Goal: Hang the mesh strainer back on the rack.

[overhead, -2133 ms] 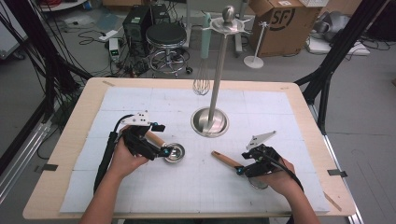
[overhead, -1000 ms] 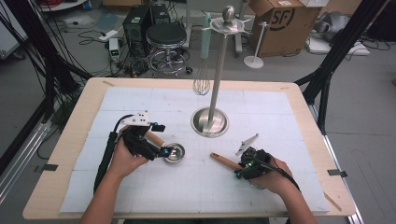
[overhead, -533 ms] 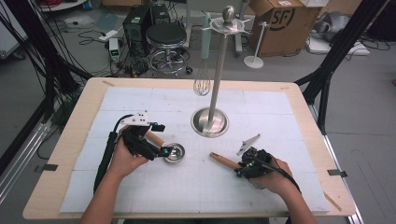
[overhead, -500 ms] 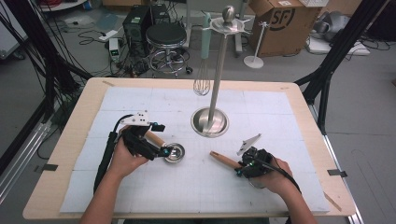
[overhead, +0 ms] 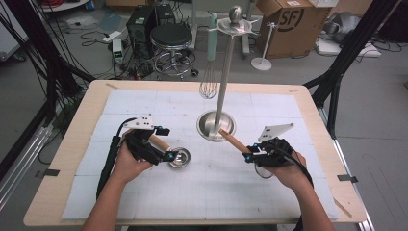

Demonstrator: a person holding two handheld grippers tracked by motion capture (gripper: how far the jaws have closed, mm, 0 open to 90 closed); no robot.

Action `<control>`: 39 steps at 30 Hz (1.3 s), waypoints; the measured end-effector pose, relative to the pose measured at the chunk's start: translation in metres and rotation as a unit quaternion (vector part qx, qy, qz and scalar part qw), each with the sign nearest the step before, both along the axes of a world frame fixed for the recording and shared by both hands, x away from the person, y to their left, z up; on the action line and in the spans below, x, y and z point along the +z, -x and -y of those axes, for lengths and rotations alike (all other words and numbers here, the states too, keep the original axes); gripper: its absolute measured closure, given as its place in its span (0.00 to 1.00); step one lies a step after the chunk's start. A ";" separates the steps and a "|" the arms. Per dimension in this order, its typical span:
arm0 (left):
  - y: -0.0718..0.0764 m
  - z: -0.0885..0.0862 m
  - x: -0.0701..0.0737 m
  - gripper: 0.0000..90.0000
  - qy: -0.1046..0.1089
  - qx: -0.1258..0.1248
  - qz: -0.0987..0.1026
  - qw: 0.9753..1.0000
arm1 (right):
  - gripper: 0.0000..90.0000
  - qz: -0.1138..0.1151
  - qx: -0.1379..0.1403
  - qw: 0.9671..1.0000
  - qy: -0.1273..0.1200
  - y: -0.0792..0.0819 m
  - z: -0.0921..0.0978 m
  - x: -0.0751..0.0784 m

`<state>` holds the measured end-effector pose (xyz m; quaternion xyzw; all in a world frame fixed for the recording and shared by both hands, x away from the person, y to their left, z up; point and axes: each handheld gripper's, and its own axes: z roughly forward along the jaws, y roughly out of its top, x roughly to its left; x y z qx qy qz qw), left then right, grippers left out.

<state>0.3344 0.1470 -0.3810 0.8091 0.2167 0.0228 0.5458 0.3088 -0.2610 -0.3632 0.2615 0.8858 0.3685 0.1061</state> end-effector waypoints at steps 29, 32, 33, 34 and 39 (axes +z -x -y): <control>0.001 -0.001 0.001 0.03 0.006 -0.002 0.002 1.000 | 0.76 0.111 -0.005 0.976 -0.187 -0.030 0.045 0.101; 0.001 -0.001 0.001 0.03 0.008 0.000 0.000 1.000 | 0.76 0.115 -0.007 0.974 -0.195 -0.033 0.047 0.107; 0.001 -0.001 0.001 0.03 0.007 -0.001 0.001 1.000 | 0.76 0.117 -0.007 0.973 -0.199 -0.034 0.048 0.109; 0.001 -0.001 0.001 0.03 0.007 -0.001 0.000 1.000 | 0.76 0.117 -0.009 0.972 -0.205 -0.034 0.049 0.112; 0.001 -0.001 0.001 0.03 0.003 -0.001 0.000 1.000 | 0.76 0.133 -0.006 0.966 -0.220 -0.037 0.050 0.121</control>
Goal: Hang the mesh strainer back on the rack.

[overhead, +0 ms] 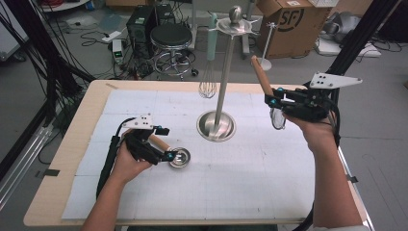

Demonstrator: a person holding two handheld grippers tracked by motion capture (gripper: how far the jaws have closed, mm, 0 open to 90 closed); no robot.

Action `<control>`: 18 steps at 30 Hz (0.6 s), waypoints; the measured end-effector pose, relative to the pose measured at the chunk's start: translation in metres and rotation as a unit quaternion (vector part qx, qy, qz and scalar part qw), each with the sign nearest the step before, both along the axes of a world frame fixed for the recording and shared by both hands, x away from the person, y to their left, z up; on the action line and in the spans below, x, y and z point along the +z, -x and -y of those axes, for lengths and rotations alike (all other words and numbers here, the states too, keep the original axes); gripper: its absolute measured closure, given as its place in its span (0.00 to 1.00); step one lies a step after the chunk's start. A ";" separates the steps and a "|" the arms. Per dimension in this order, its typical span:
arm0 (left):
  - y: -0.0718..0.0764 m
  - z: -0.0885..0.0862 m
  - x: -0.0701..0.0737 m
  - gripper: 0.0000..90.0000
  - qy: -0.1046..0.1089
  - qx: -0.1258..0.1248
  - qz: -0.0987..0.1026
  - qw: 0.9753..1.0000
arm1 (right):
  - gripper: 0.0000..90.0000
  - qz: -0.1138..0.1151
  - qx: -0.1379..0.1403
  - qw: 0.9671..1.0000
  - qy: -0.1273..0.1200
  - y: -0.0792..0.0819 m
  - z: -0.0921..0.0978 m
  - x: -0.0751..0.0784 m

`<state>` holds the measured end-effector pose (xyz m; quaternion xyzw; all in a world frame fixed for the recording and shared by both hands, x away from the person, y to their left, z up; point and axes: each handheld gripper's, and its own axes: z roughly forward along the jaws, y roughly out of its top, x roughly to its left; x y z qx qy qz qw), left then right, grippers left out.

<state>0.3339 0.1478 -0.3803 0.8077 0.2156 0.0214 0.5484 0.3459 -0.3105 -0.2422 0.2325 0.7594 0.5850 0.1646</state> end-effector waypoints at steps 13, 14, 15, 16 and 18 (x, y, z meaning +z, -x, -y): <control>0.000 -0.001 0.001 0.03 0.003 0.001 0.002 1.000 | 0.76 0.005 0.010 1.000 -0.018 -0.010 0.010 0.015; 0.000 -0.001 0.001 0.03 0.002 0.000 0.003 1.000 | 0.76 0.005 0.010 1.000 -0.020 -0.010 0.011 0.016; 0.000 -0.001 0.001 0.03 0.004 0.001 0.003 1.000 | 0.76 0.009 0.011 1.000 -0.020 -0.011 0.011 0.018; 0.000 -0.001 0.001 0.03 0.005 0.001 0.001 1.000 | 0.76 0.009 0.009 1.000 -0.021 -0.011 0.012 0.020; 0.000 -0.001 0.001 0.03 0.004 0.001 0.001 1.000 | 0.76 0.014 0.006 1.000 -0.021 -0.012 0.012 0.024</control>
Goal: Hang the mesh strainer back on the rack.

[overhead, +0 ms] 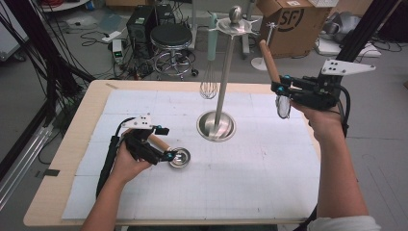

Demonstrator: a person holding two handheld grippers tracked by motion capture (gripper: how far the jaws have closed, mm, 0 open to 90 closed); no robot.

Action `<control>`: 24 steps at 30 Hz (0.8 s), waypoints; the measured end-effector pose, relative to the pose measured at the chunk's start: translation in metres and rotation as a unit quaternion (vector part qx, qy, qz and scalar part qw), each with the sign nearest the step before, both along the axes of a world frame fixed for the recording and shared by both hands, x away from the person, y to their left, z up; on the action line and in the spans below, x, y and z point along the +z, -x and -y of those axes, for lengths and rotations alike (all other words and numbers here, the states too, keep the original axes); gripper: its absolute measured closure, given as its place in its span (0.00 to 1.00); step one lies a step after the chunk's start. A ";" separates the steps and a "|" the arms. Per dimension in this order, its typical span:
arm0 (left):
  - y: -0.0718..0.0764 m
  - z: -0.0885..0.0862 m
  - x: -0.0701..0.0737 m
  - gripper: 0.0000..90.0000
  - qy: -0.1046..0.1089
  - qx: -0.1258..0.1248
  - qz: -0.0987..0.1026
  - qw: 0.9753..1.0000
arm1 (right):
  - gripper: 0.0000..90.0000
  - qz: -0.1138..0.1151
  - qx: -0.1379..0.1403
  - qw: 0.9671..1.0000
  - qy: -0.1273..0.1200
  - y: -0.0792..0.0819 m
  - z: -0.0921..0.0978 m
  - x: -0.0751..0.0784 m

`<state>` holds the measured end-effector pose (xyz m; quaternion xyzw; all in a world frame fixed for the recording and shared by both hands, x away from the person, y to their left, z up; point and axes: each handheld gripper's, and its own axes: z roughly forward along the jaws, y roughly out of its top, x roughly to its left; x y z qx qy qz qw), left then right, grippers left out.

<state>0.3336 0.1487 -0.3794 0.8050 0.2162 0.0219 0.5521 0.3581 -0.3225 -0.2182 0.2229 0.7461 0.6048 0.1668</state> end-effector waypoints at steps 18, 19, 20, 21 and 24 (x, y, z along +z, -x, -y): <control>0.000 -0.002 0.001 0.03 0.002 0.001 0.000 1.000 | 0.76 -0.001 -0.014 1.000 -0.003 -0.020 -0.008 0.018; 0.000 -0.002 0.001 0.03 0.001 0.000 0.000 1.000 | 0.76 -0.002 -0.012 1.000 -0.002 -0.020 -0.010 0.017; 0.000 -0.002 0.001 0.03 0.001 -0.001 0.000 1.000 | 0.76 0.001 -0.008 1.000 -0.008 -0.020 -0.010 0.016; 0.000 -0.002 0.001 0.03 0.002 -0.001 0.000 1.000 | 0.76 0.000 -0.007 1.000 -0.012 -0.021 -0.010 0.016; 0.000 -0.002 0.001 0.03 0.001 -0.001 0.002 1.000 | 0.76 -0.005 -0.012 1.000 0.000 -0.023 -0.013 0.014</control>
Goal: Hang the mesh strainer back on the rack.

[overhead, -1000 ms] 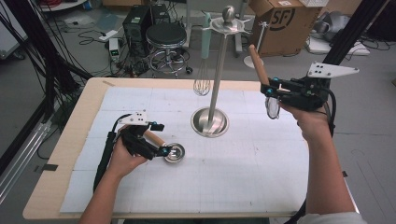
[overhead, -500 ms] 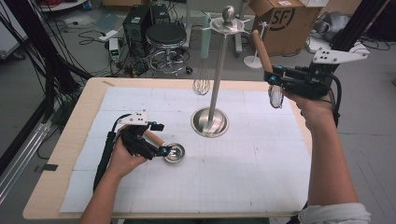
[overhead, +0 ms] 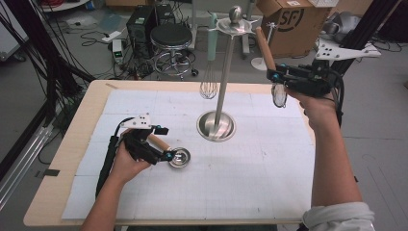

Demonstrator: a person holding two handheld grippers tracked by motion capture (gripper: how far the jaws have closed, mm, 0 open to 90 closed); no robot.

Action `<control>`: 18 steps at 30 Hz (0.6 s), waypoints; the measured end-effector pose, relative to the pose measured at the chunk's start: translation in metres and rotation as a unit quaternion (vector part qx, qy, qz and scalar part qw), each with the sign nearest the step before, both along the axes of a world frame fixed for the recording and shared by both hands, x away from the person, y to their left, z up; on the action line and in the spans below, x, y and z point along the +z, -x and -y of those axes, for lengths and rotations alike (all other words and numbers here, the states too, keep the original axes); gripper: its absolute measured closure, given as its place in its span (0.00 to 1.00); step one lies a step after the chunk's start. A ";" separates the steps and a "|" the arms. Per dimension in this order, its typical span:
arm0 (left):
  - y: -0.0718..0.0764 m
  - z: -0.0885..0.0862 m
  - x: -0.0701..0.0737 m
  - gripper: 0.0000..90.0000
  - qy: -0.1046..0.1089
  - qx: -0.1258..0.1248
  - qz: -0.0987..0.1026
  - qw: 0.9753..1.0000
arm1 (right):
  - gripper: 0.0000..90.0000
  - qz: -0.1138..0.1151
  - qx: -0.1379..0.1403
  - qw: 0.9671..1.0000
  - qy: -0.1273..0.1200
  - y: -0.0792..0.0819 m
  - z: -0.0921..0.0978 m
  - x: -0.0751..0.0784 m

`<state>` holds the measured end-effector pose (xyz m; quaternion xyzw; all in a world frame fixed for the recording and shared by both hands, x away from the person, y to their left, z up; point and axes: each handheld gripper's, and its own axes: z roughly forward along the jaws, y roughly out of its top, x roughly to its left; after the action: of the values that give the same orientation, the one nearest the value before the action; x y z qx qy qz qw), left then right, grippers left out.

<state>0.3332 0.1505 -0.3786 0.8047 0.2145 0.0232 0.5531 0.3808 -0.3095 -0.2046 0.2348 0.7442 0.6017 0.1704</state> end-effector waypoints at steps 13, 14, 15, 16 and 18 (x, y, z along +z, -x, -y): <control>0.000 -0.001 0.000 0.03 0.001 0.003 -0.001 1.000 | 0.76 -0.028 -0.010 0.999 0.023 -0.012 -0.024 -0.008; 0.000 -0.001 0.000 0.03 0.002 0.004 -0.001 1.000 | 0.76 -0.030 -0.010 0.999 0.025 -0.012 -0.027 -0.009; 0.000 -0.001 0.000 0.03 0.002 0.003 -0.001 1.000 | 0.76 -0.030 -0.010 0.999 0.028 -0.013 -0.029 -0.009; 0.000 -0.001 0.000 0.03 0.001 0.002 -0.001 1.000 | 0.76 -0.031 -0.013 0.999 0.031 -0.013 -0.032 -0.010; 0.001 0.000 0.000 0.03 0.003 0.004 -0.001 1.000 | 0.76 -0.033 -0.014 0.999 0.036 -0.014 -0.036 -0.011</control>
<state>0.3326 0.1509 -0.3783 0.8025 0.2182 0.0236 0.5549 0.3948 -0.2733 -0.2158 0.2581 0.7674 0.5639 0.1627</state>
